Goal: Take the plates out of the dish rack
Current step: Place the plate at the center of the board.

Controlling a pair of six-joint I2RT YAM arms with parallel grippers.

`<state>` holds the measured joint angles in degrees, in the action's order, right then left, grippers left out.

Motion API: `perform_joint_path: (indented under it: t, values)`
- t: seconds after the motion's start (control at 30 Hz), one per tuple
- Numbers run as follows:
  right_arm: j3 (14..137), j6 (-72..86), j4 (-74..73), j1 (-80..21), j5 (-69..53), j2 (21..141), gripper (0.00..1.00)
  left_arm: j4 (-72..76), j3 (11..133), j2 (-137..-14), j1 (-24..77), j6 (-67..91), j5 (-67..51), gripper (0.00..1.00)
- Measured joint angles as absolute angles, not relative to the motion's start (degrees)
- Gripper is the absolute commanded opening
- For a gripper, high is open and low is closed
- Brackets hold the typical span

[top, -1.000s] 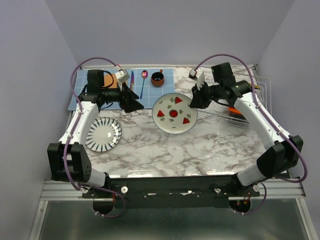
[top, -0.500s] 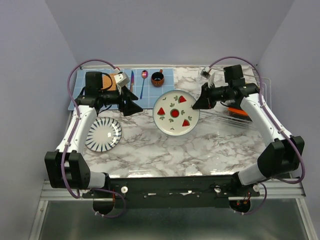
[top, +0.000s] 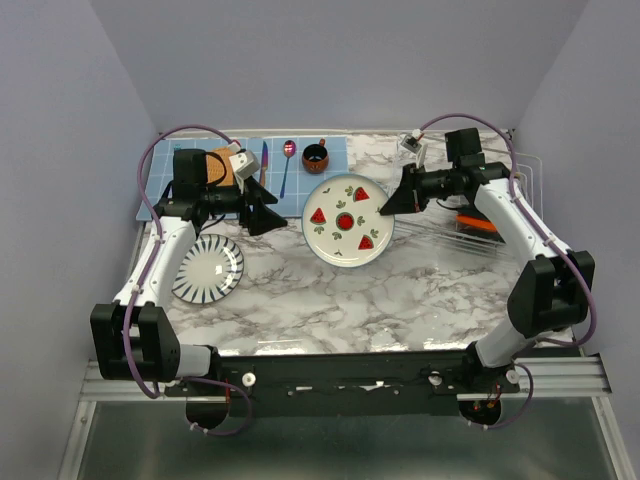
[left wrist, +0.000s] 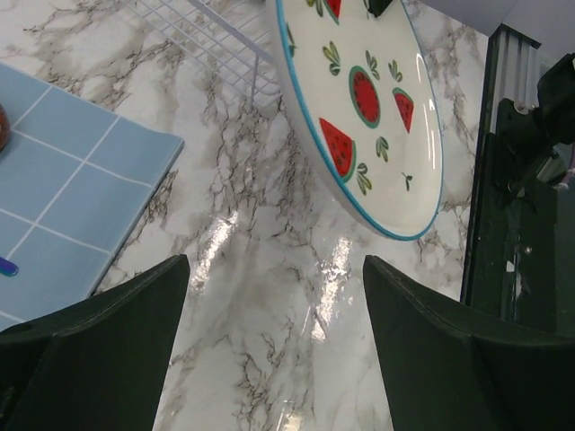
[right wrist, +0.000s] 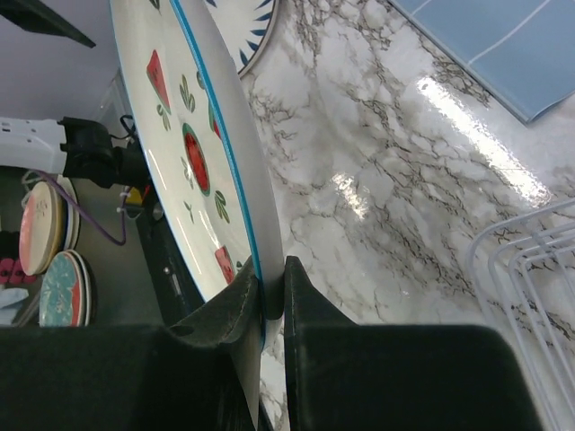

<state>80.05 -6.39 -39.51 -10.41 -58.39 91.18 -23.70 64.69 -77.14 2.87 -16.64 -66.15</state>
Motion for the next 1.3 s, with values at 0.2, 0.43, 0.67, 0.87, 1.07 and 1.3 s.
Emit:
perform_joint_path:
  t: [0.2,0.43,0.67,0.87,1.07,1.3]
  values:
    - [84.4,-5.4,-39.5,-10.4,-58.3,98.0,0.01,-19.5,63.1,-76.9,3.5,-14.0,-66.5,0.86]
    - [88.5,-5.4,-39.6,-10.4,-58.3,101.2,0.01,-12.3,63.1,-79.2,3.7,-10.4,-70.1,0.84]
    - [88.7,-5.4,-39.6,-10.4,-59.2,101.2,0.01,-1.0,62.4,-86.1,5.3,-2.5,-72.7,0.83]
    - [90.1,-5.2,-39.4,-10.4,-60.1,101.1,0.01,4.3,62.6,-89.8,7.0,2.2,-72.7,0.81]
    - [90.4,-4.9,-39.1,-10.4,-60.3,101.0,0.01,7.8,65.2,-92.4,8.0,5.5,-72.8,0.75]
    - [90.6,-4.9,-38.8,-10.5,-60.3,101.0,0.01,19.9,64.8,-95.1,8.3,17.8,-73.3,0.72]
